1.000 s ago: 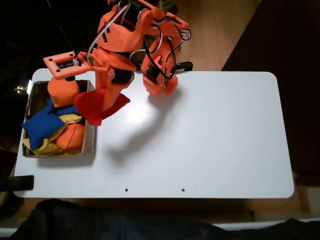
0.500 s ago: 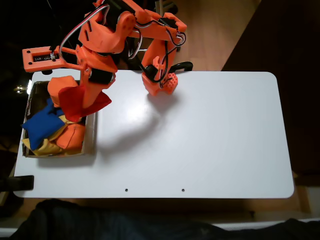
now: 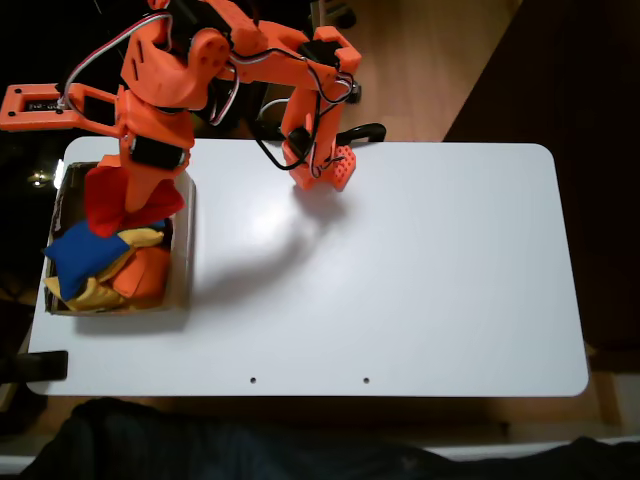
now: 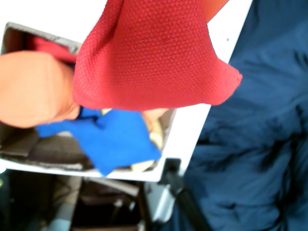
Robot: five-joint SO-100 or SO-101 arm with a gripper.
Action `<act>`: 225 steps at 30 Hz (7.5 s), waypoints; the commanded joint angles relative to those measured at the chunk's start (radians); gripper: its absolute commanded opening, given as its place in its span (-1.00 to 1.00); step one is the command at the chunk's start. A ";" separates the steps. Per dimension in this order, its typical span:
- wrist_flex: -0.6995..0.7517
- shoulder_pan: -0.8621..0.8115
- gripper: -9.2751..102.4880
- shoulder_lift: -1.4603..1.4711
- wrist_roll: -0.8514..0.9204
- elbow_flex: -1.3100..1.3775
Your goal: Grasp a bag and put it in the box.
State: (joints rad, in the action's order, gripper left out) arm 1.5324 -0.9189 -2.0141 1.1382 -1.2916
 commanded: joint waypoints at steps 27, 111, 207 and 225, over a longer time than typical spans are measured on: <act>-0.026 -0.167 -0.68 0.288 -0.043 0.273; 0.077 -0.339 -0.70 0.969 0.051 0.930; -0.252 -0.368 0.43 0.673 0.276 0.196; -0.305 -0.345 0.76 0.604 0.206 0.196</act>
State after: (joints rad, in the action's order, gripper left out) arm 1.2487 -1.2793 -1.3254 1.3514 -1.1014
